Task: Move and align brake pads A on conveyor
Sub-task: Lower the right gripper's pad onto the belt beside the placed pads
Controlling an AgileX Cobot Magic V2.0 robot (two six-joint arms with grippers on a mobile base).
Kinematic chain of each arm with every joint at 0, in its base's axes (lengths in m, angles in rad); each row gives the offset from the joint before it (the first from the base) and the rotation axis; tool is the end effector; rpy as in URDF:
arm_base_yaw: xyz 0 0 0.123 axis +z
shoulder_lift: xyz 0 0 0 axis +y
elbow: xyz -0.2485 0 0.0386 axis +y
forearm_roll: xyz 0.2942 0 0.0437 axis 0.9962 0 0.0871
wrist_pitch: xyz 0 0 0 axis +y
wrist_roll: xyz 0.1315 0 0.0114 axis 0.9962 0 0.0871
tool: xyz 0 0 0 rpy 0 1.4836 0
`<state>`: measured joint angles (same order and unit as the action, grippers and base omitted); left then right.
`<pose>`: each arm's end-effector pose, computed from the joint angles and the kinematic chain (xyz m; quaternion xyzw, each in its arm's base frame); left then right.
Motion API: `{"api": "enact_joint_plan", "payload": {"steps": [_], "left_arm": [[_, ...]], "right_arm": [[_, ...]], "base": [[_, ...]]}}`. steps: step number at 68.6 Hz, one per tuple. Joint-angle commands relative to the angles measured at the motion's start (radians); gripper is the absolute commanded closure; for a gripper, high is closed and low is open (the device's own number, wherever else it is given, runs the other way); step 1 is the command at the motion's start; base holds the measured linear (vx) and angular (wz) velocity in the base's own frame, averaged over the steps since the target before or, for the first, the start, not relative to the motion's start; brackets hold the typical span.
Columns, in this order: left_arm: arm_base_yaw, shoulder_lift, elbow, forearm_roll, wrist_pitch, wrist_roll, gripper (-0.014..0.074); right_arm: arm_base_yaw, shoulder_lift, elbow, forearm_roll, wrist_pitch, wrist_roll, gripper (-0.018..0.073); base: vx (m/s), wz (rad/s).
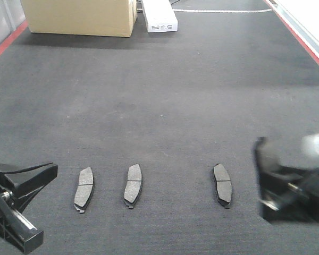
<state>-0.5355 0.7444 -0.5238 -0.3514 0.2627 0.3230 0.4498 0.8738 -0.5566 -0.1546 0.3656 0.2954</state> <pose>0.2193 -0.1439 0.2491 0.2362 0.7933 -0.1884 0.5286 0.2486 0.1120 0.2145 -0.1186 0.8743 0.1159 0.4562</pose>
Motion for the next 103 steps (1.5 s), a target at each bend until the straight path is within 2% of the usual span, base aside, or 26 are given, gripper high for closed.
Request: {"api": "enact_joint_plan", "payload": {"steps": [1,13,20,29,44,55,79,103], "left_arm": [[-0.002,-0.003,-0.026,-0.006,-0.06,-0.001,0.0603],[-0.002,-0.003,-0.026,-0.006,-0.06,-0.001,0.0603],[-0.002,-0.003,-0.026,-0.006,-0.06,-0.001,0.0603],[-0.002,-0.003,-0.026,-0.006,-0.06,-0.001,0.0603],[-0.002,-0.003,-0.026,-0.006,-0.06,-0.001,0.0603],[-0.002,-0.003,-0.026,-0.006,-0.06,-0.001,0.0603],[-0.002,-0.003,-0.026,-0.006,-0.059,-0.001,0.0603],[-0.002,-0.003,-0.026,-0.006,-0.059,-0.001,0.0603]], "right_arm": [[0.001,0.132,-0.095,0.03,-0.096,-0.001,0.0521],[0.001,0.363,-0.217,0.165,-0.084,-0.005,0.0517],[0.039,0.501,-0.3,0.22,-0.052,-0.005,0.0513],[0.11,0.671,-0.424,0.221,-0.005,0.029,0.0512],[0.117,0.826,-0.549,0.218,0.061,0.129,0.051],[0.117,0.88,-0.553,0.211,0.035,0.185,0.051],[0.117,0.945,-0.553,0.209,-0.001,0.185,0.0506],[0.117,0.976,-0.553,0.155,-0.045,0.204,0.0498]], "base": [[0.0,0.0],[0.0,0.0],[0.0,0.0],[0.0,0.0],[0.0,0.0],[0.0,0.0],[0.0,0.0],[0.0,0.0]]}}
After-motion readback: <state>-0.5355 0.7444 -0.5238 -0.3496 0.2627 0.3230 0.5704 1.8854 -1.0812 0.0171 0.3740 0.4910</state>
